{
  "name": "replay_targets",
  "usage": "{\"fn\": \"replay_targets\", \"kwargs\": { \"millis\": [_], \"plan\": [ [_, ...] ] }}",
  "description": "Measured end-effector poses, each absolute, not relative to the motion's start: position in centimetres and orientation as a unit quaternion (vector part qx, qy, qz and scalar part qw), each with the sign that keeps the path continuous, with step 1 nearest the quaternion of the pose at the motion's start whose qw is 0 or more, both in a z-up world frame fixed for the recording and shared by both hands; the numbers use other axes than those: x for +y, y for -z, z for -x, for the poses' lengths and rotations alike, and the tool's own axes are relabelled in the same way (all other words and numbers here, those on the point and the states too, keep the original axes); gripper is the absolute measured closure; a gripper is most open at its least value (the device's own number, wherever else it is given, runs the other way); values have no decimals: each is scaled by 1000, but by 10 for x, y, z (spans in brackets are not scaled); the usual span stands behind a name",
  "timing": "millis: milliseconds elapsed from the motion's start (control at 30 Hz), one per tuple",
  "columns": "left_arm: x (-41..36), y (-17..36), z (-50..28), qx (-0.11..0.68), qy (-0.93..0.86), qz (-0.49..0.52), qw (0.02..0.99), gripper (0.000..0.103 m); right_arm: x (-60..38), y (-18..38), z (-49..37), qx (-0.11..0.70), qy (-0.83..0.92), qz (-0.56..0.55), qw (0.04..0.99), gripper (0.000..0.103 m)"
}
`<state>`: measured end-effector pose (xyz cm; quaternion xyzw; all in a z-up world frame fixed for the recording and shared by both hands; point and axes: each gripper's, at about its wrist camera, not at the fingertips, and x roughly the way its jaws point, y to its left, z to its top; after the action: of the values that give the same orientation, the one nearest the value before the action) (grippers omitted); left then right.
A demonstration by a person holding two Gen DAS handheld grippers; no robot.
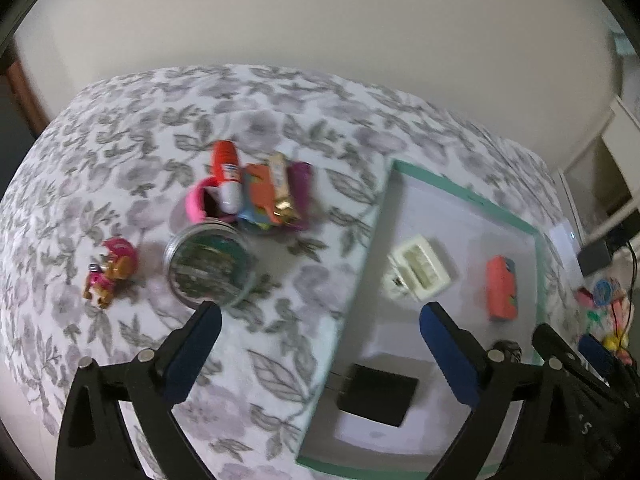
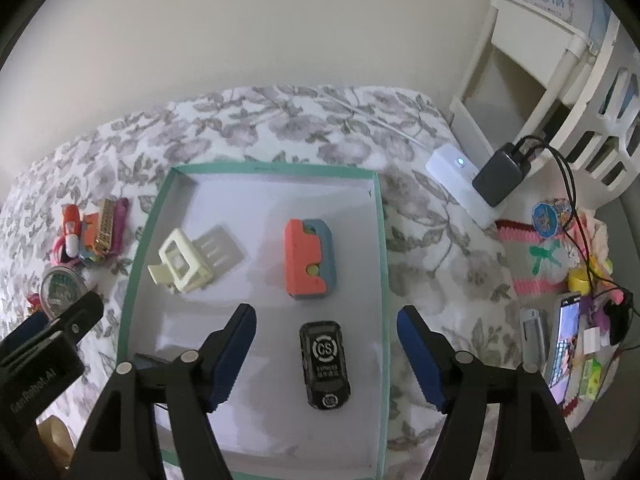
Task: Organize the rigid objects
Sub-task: 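Move both open grippers back toward the pink dog figure and jar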
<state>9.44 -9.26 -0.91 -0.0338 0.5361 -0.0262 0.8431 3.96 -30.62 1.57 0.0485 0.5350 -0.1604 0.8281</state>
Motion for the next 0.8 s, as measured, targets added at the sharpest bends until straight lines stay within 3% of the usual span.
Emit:
{"fn": "replay_targets", "kwargs": {
  "millis": [33,167,300,800],
  "plan": [
    [-90,9,-95,535,22,36,844,3,-306,-16,-40,532,161,-50,830,14],
    [-81,7,-97,530,8,41,847,3,-304,-17,-41,527,161,-48,833,12],
    [-77,7,-98,525,-1,37,850,3,-301,-13,-43,531,157,-42,832,1],
    [-39,-5,-104,504,-29,77,860,3,-275,-19,-49,514,134,-33,846,0]
  ]
}}
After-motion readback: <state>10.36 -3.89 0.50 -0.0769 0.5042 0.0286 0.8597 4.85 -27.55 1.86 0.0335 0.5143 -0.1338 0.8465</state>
